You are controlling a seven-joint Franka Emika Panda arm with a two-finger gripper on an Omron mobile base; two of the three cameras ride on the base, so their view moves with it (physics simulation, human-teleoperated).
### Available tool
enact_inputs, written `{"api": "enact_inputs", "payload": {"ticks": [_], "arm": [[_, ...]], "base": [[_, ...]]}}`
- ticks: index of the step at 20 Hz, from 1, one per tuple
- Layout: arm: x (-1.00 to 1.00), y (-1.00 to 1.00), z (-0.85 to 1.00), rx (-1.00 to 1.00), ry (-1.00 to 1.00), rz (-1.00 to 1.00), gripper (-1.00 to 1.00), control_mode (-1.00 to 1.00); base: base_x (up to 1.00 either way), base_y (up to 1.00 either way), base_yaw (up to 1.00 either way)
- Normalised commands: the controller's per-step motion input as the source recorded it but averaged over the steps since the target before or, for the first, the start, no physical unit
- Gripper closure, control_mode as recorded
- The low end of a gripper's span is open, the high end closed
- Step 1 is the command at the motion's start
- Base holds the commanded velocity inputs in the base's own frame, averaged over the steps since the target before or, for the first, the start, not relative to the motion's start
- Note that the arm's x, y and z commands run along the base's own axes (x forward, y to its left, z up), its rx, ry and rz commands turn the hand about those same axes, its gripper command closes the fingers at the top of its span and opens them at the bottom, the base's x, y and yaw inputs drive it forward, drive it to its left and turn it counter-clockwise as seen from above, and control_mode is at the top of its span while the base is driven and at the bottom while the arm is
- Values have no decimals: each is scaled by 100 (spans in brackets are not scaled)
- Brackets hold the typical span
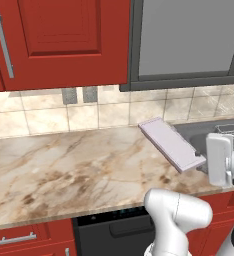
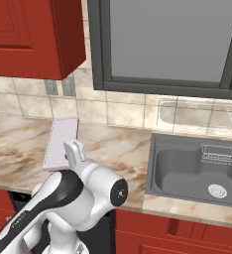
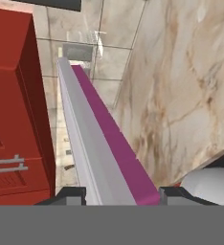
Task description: The ice cube tray has been filled with water. Take the tray and place it in the freezer to make ice. Close the freezer door after placing the tray.
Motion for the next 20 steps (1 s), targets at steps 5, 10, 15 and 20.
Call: {"api": "enact_inputs", "payload": {"ticks": [5, 10, 15, 20], "arm": [[7, 0, 0, 0, 3, 7, 100, -100], [0, 0, 0, 0, 0, 1, 100, 100], [0, 0, 0, 0, 0, 0, 100, 100], [0, 0, 0, 0, 0, 0, 100, 100]], "base": [[0, 0, 0], [-5, 0, 2], [-52, 0, 3], [-88, 0, 4]]}}
